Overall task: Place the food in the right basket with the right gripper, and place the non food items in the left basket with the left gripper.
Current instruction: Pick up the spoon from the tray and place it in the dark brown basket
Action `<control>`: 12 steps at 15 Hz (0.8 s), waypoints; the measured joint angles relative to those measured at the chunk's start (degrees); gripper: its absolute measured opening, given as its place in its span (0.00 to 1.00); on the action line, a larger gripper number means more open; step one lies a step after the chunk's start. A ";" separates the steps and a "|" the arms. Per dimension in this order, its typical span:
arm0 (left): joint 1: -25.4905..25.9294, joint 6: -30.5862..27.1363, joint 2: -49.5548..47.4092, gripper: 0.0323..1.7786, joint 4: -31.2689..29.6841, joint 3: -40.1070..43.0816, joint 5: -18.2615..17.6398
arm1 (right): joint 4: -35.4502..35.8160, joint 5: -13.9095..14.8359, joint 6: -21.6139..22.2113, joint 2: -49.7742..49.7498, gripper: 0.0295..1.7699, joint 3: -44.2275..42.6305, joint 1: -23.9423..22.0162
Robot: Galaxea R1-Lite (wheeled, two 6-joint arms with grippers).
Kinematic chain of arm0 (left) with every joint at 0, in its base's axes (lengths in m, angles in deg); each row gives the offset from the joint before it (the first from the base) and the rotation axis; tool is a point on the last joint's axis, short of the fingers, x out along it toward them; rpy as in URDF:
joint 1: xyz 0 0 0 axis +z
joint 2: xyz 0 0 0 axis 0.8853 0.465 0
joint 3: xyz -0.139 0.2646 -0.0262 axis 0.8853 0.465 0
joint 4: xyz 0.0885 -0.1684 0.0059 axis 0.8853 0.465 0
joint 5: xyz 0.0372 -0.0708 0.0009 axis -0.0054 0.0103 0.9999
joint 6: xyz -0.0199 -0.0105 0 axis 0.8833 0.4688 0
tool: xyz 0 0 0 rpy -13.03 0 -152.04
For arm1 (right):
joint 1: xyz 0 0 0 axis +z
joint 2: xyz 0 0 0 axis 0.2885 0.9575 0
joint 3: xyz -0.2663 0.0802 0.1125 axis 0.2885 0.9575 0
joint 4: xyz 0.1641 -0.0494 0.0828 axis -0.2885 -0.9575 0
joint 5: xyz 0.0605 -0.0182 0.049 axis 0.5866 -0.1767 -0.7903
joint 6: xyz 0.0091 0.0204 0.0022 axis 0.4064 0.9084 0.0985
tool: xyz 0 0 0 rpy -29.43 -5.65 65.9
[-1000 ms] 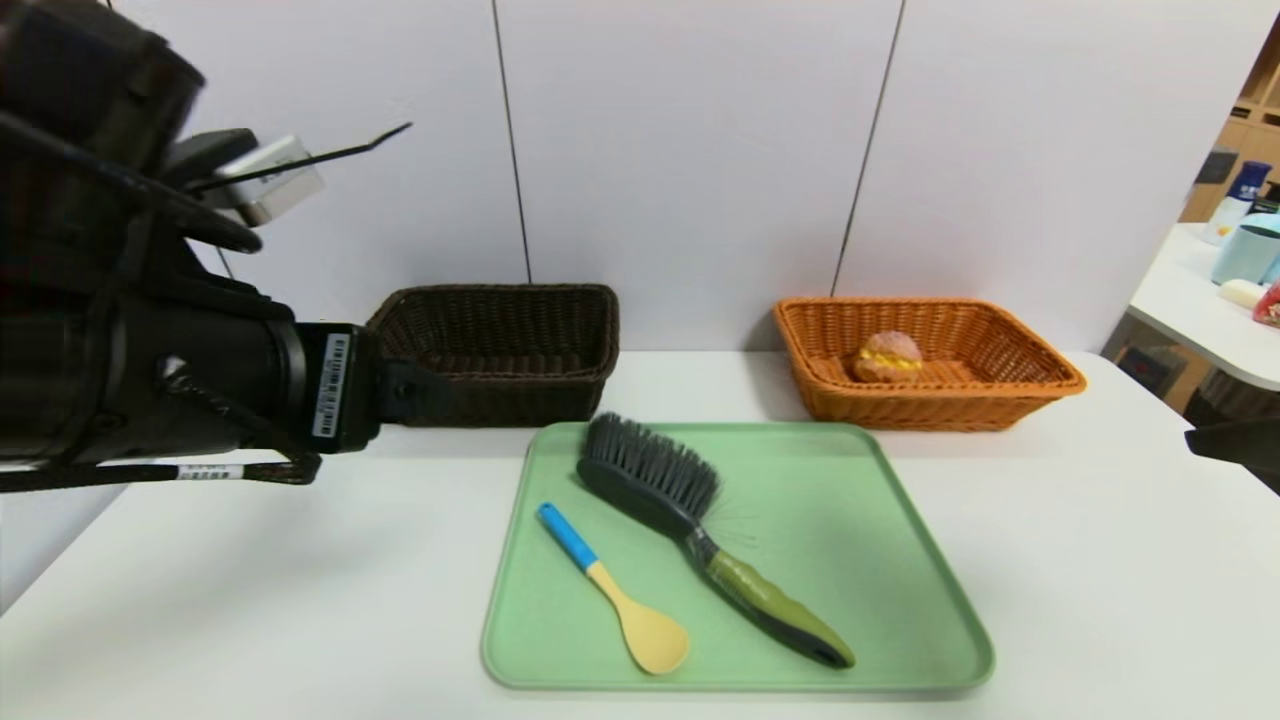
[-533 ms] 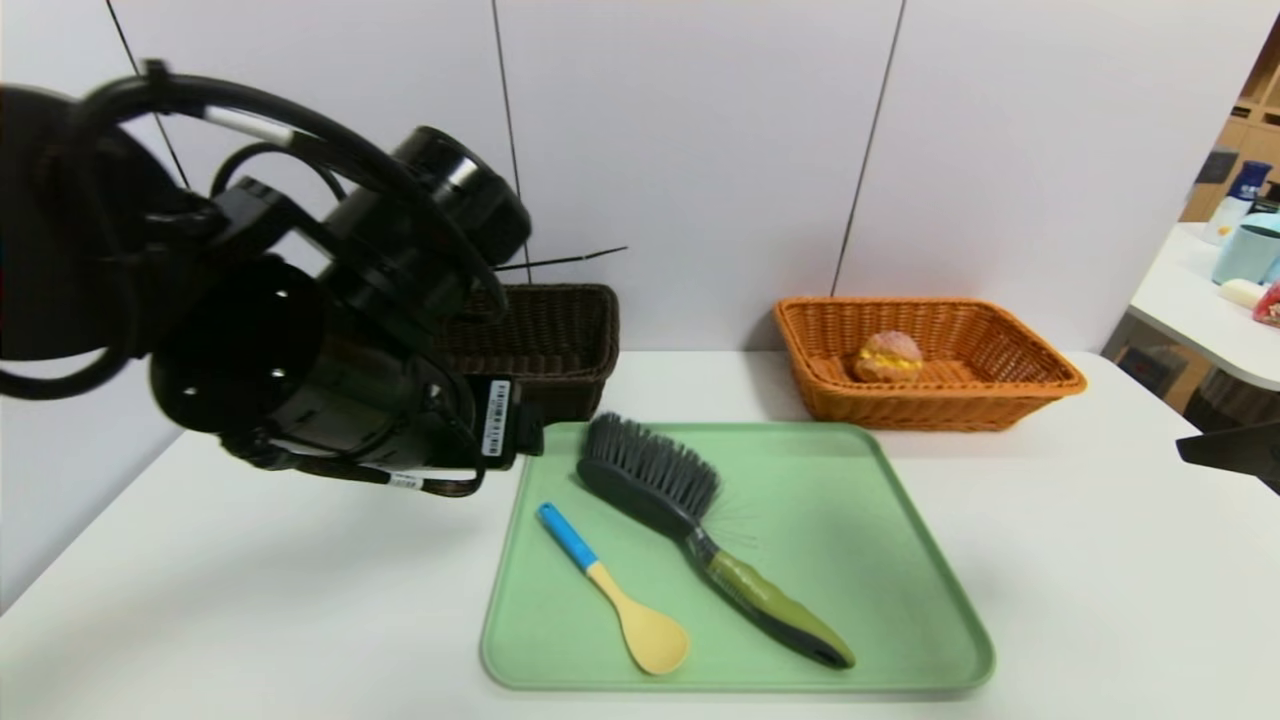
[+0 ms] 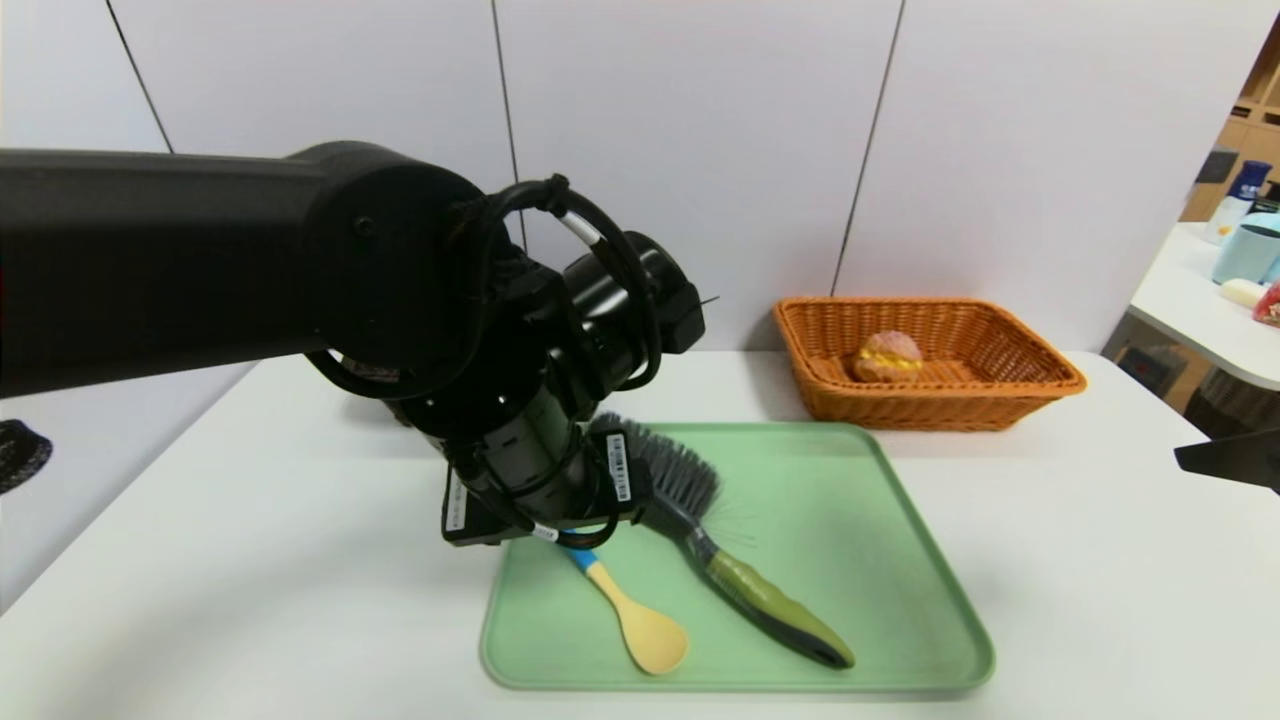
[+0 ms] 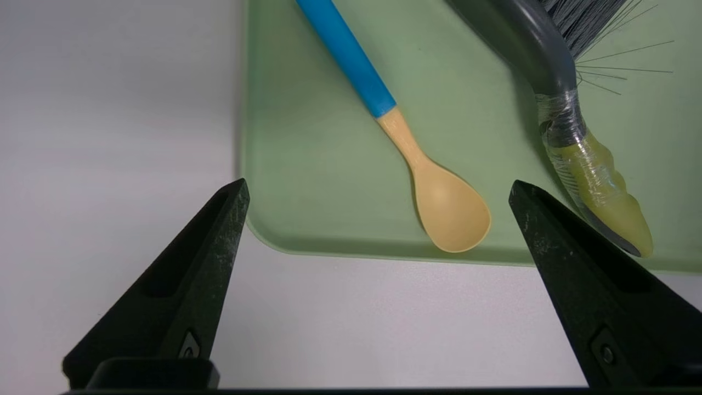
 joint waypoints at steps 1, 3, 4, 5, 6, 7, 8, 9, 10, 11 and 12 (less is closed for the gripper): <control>-0.37 0.68 0.74 0.95 0.20 -0.05 -0.88 | 0.00 0.00 0.00 -0.01 0.96 0.00 -0.02; -0.76 2.21 2.07 0.95 0.52 -0.27 -2.01 | 0.00 -0.05 -0.05 -0.06 0.96 0.00 -0.02; -0.83 3.00 2.60 0.95 0.55 -0.33 -2.10 | 0.00 0.00 -0.06 -0.09 0.96 0.00 0.00; -0.83 3.63 3.04 0.95 0.57 -0.33 -2.08 | 0.00 -0.02 -0.06 -0.09 0.96 0.00 0.00; -0.84 4.38 3.52 0.95 0.57 -0.33 -2.10 | 0.00 -0.05 -0.16 -0.09 0.96 0.02 0.00; -0.84 4.66 3.94 0.95 0.57 -0.33 -2.10 | 0.00 -0.11 -0.24 -0.09 0.96 0.02 0.05; -0.80 4.79 4.33 0.95 0.60 -0.38 -2.10 | 0.00 -0.11 -0.30 -0.09 0.96 0.02 0.05; -0.78 4.94 4.85 0.95 0.66 -0.68 -2.12 | 0.00 -0.09 -0.30 -0.09 0.96 0.02 0.05; -0.63 5.27 5.56 0.95 0.90 -1.35 -2.12 | 0.00 -0.16 -0.27 -0.12 0.96 0.11 0.05; -0.54 5.78 6.31 0.95 1.49 -2.32 -2.10 | 0.01 -0.17 -0.27 -0.22 0.96 0.38 0.05; -0.48 6.17 7.14 0.95 2.12 -3.50 -2.15 | -0.02 -0.20 -0.33 -0.30 0.96 0.61 0.05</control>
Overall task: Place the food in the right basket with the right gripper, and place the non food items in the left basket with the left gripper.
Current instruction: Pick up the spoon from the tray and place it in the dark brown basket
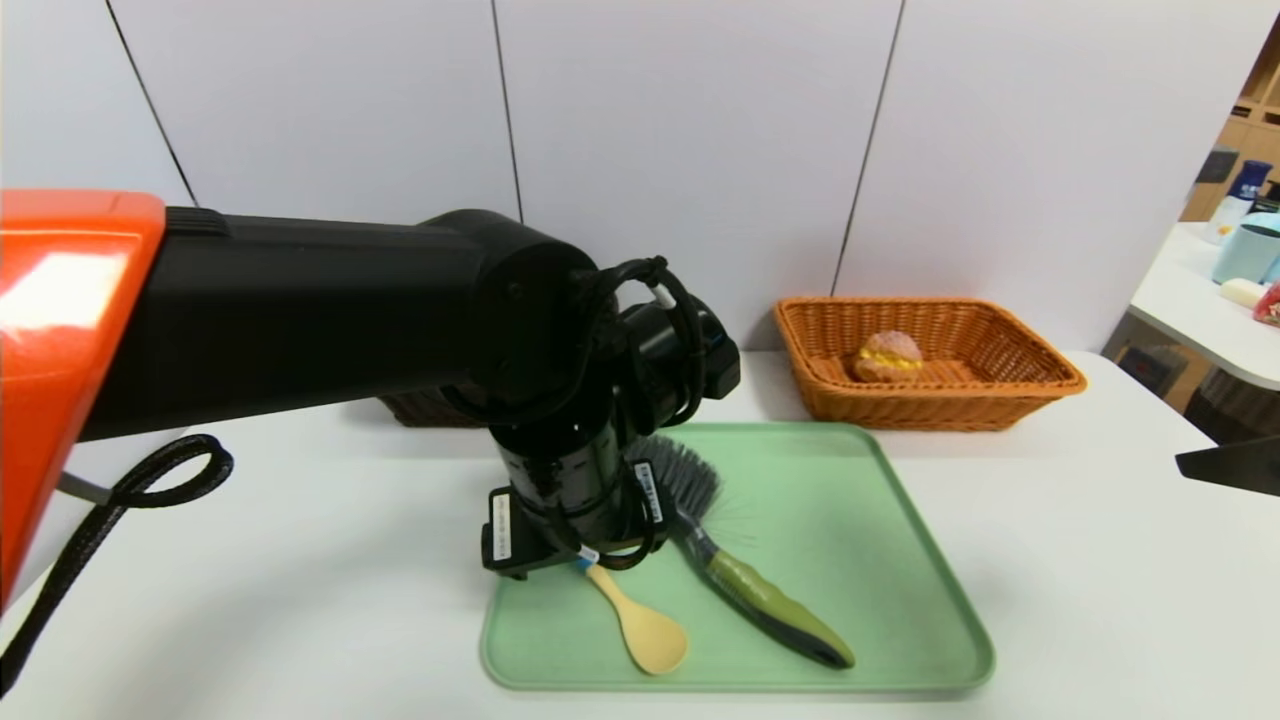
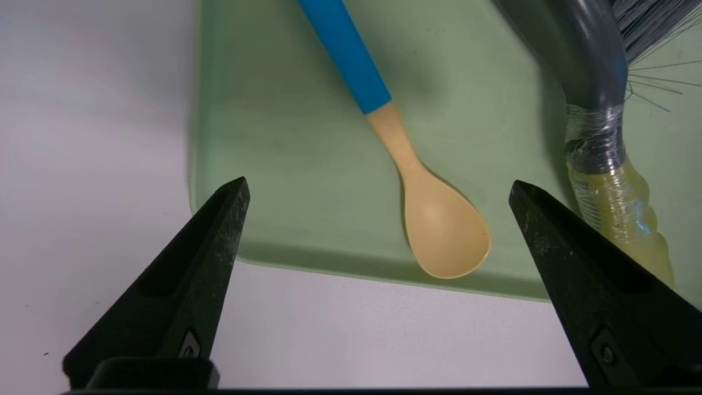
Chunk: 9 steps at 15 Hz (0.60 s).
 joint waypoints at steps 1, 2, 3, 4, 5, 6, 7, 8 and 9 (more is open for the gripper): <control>0.11 0.20 0.90 0.95 0.52 -1.32 -0.06 | 0.02 -0.02 0.06 -0.06 0.96 0.11 0.00; 0.16 0.46 1.79 0.95 1.01 -2.60 -0.46 | 0.02 0.02 0.05 -0.15 0.96 0.21 -0.02; 0.16 0.66 2.52 0.95 1.82 -3.67 -1.40 | 0.02 0.02 0.05 -0.26 0.96 0.27 -0.02; 0.16 1.27 3.24 0.95 2.89 -4.77 -2.36 | 0.04 0.02 0.06 -0.34 0.96 0.27 -0.02; 0.13 2.38 3.91 0.95 3.85 -5.60 -3.06 | 0.04 0.00 0.06 -0.44 0.96 0.24 -0.02; 0.16 3.23 4.49 0.95 4.24 -5.92 -3.47 | 0.04 0.00 0.06 -0.52 0.96 0.24 -0.02; 0.16 3.72 4.90 0.95 4.46 -6.03 -3.54 | 0.04 0.02 0.05 -0.63 0.96 0.24 -0.02; 0.16 3.83 5.10 0.95 4.72 -6.03 -3.56 | 0.02 0.00 0.05 -0.74 0.96 0.24 -0.02; 0.16 3.83 5.23 0.95 5.10 -5.95 -3.54 | 0.02 0.02 0.06 -0.83 0.96 0.27 -0.02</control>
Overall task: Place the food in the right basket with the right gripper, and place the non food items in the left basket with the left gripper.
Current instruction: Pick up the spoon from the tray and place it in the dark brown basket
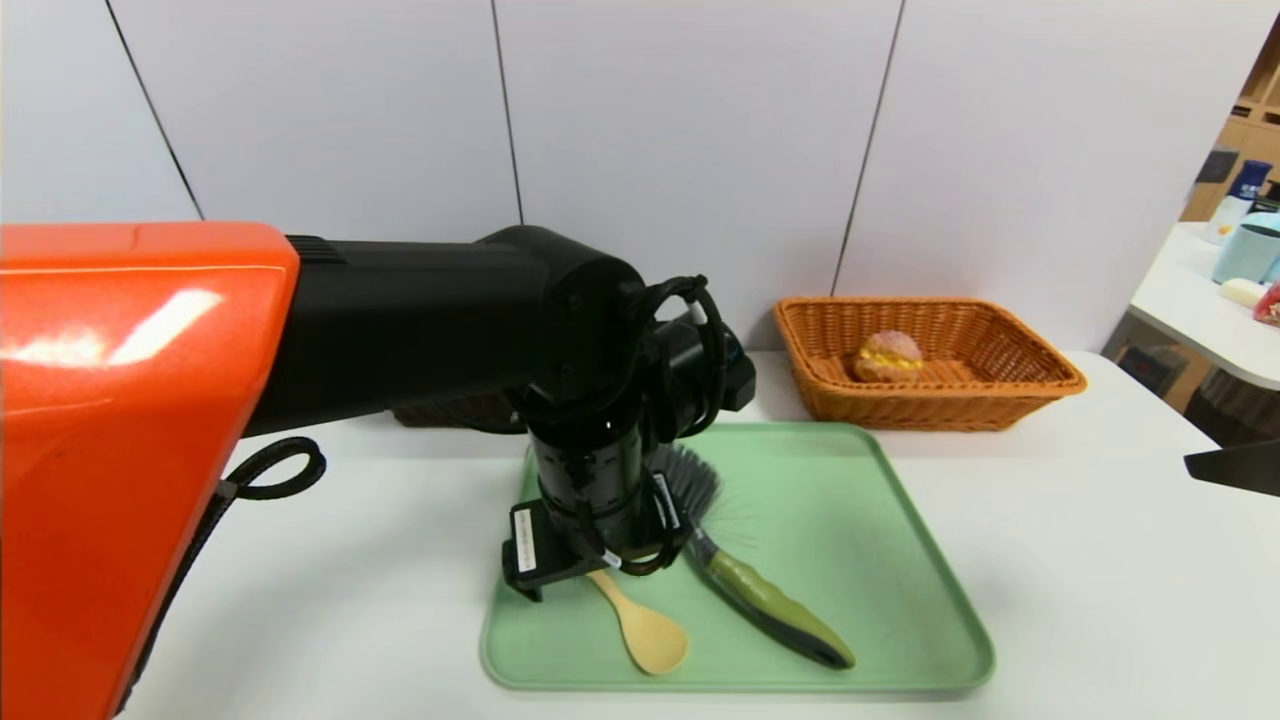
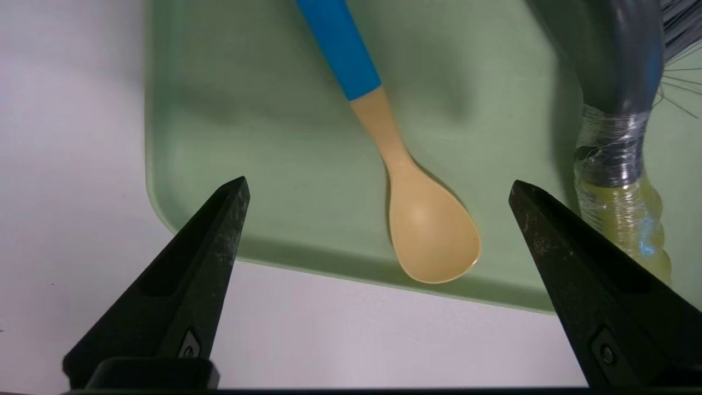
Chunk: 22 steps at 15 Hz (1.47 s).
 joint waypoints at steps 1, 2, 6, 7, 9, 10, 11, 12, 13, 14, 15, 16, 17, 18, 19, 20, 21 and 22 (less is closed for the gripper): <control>0.04 -0.02 0.11 0.95 0.20 0.13 0.04 | -0.02 -0.02 0.00 -0.09 0.96 0.00 0.00; 0.26 0.04 0.24 0.95 0.28 0.27 0.06 | 0.00 0.00 -0.01 -0.13 0.96 0.02 0.02; 0.72 -0.05 1.18 0.95 0.35 0.85 0.28 | -0.02 -0.02 -0.04 -0.44 0.96 0.50 0.00; 0.76 -0.10 1.51 0.95 0.35 1.01 0.33 | -0.02 -0.05 -0.06 -0.52 0.96 0.61 0.00; 0.78 -0.18 2.12 0.95 0.28 1.12 0.28 | 0.00 -0.02 -0.06 -0.91 0.96 0.79 0.00; 0.78 -0.27 2.38 0.95 0.28 1.07 0.28 | 0.01 -0.02 -0.06 -1.02 0.96 0.79 0.00; 0.78 -0.35 2.68 0.95 0.28 0.93 0.23 | -0.02 0.00 -0.09 -1.13 0.96 0.80 0.00; 0.83 -0.49 2.93 0.95 0.26 0.84 0.26 | 0.00 0.00 -0.09 -1.18 0.96 0.80 0.00; 0.87 -0.60 3.08 0.95 0.28 0.77 0.28 | 0.00 0.01 -0.09 -1.18 0.96 0.83 0.02; 0.87 -0.68 3.17 0.95 0.26 0.71 0.28 | 0.00 0.00 -0.06 -1.18 0.96 0.83 0.00; 0.87 -0.73 3.28 0.95 0.26 0.68 0.26 | 0.00 0.00 -0.01 -1.16 0.96 0.88 0.00; 0.87 -0.51 3.36 0.95 0.20 0.68 0.22 | 0.00 0.04 -0.01 -1.16 0.96 0.88 0.00; 0.89 -0.24 3.43 0.95 0.06 0.66 0.12 | 0.00 0.06 -0.06 -1.13 0.96 0.88 0.00; 0.98 -0.16 3.52 0.95 -0.02 0.66 0.09 | 0.00 0.09 -0.04 -1.13 0.96 0.90 0.00; 1.02 -0.13 3.58 0.95 -0.02 0.62 0.09 | 0.00 0.09 -0.04 -1.13 0.96 0.90 0.00; 1.05 -0.11 3.61 0.95 -0.05 0.52 0.06 | 0.00 0.09 -0.04 -1.13 0.96 0.90 0.00; 1.13 -0.11 3.63 0.95 -0.06 0.44 -0.16 | 0.00 0.06 -0.01 -1.13 0.96 0.90 0.00; 1.24 -0.05 3.67 0.95 -0.06 0.41 -0.49 | 0.00 0.06 0.00 -1.13 0.96 0.90 0.00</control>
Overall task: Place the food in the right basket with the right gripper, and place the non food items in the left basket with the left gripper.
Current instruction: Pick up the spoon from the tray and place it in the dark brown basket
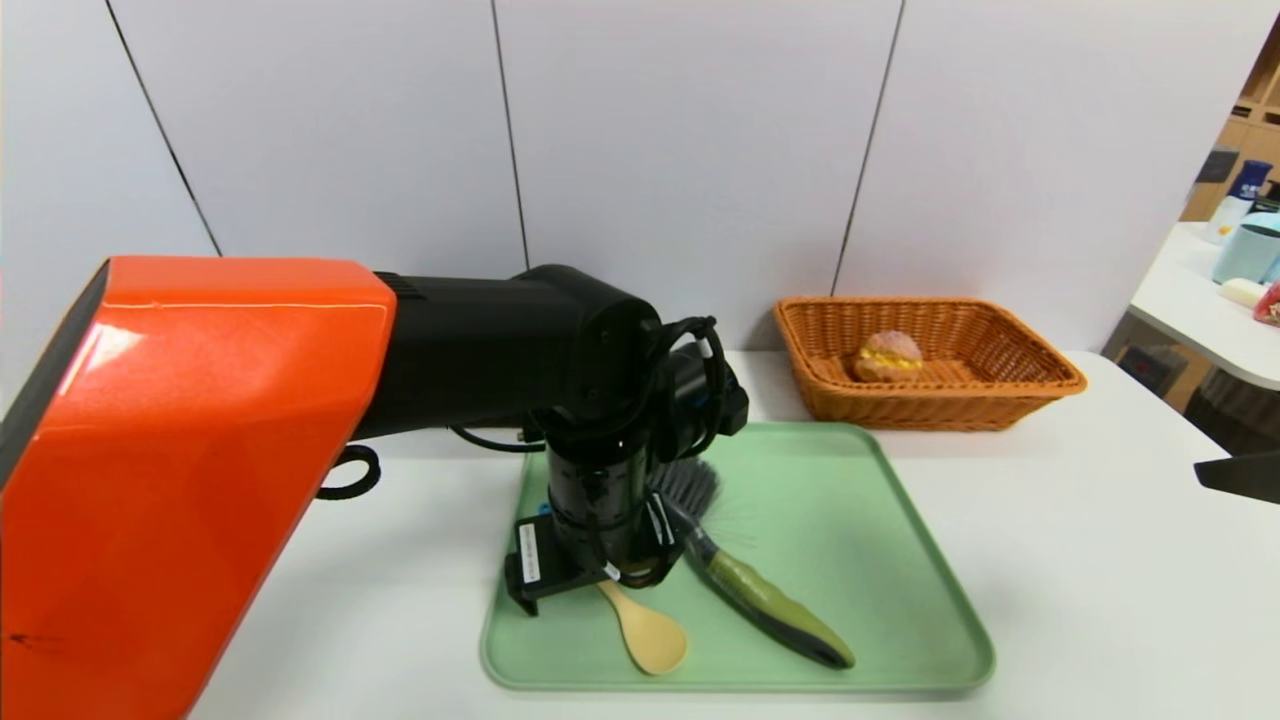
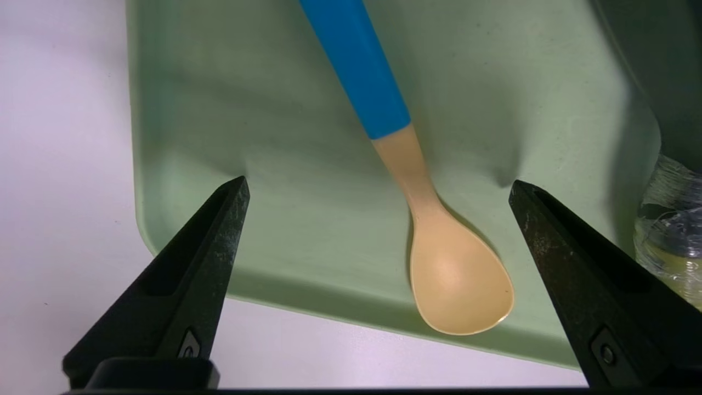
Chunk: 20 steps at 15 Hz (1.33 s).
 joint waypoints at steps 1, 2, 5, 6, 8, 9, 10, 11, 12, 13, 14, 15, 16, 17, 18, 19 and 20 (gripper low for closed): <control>0.13 0.00 0.06 0.95 0.01 0.00 -0.20 | 0.00 0.02 0.00 0.00 0.96 0.00 0.00; 0.34 0.06 0.24 0.95 0.00 -0.11 -0.28 | -0.02 0.02 -0.04 0.02 0.96 0.00 0.00; 0.96 0.20 0.68 0.95 -0.18 -0.32 -0.33 | 0.04 0.02 -0.06 0.17 0.96 -0.02 -0.02; 1.08 0.22 0.77 0.95 -0.16 -0.34 -0.34 | 0.06 0.02 -0.09 0.33 0.96 -0.02 -0.02; 1.19 0.22 0.96 0.95 -0.16 -0.39 -0.39 | 0.22 0.02 -0.11 0.67 0.96 -0.07 -0.05; 1.24 0.22 1.10 0.95 -0.18 -0.54 -0.39 | 1.00 0.00 -0.15 0.89 0.96 -0.10 -0.02; 1.29 0.20 1.21 0.95 -0.16 -0.76 -0.34 | 1.74 0.00 -0.15 1.10 0.96 -0.10 -0.02; 1.29 0.11 1.27 0.95 -0.16 -0.91 -0.33 | 2.29 -0.02 -0.23 1.24 0.96 -0.10 -0.02; 1.29 0.13 1.32 0.95 -0.16 -1.00 -0.34 | 2.40 -0.02 -0.23 1.40 0.96 -0.10 -0.02; 1.29 0.17 1.40 0.87 -0.21 -1.06 -0.37 | 2.44 -0.05 -0.22 1.51 0.96 -0.10 -0.02; 1.29 0.17 1.46 0.77 -0.21 -1.06 -0.39 | 2.46 -0.09 -0.20 1.57 0.96 -0.10 -0.02; 1.29 0.17 1.49 0.69 -0.21 -1.06 -0.39 | 2.49 -0.06 -0.20 1.68 0.96 -0.10 -0.02; 1.29 0.17 1.51 0.61 -0.21 -1.08 -0.39 | 2.49 -0.09 -0.20 1.79 0.96 -0.10 -0.02; 1.35 0.20 1.54 0.54 -0.18 -1.08 -0.39 | 2.54 -0.09 -0.17 1.90 0.96 -0.10 -0.05; 1.35 0.20 1.54 0.48 -0.13 -1.08 -0.39 | 2.54 -0.09 -0.12 2.01 0.96 -0.10 -0.06; 1.33 0.20 1.55 0.43 -0.13 -1.08 -0.39 | 2.51 -0.06 -0.11 2.10 0.96 -0.10 -0.05; 1.30 0.20 1.54 0.27 -0.10 -1.08 -0.39 | 2.51 -0.06 -0.09 2.15 0.96 -0.10 -0.02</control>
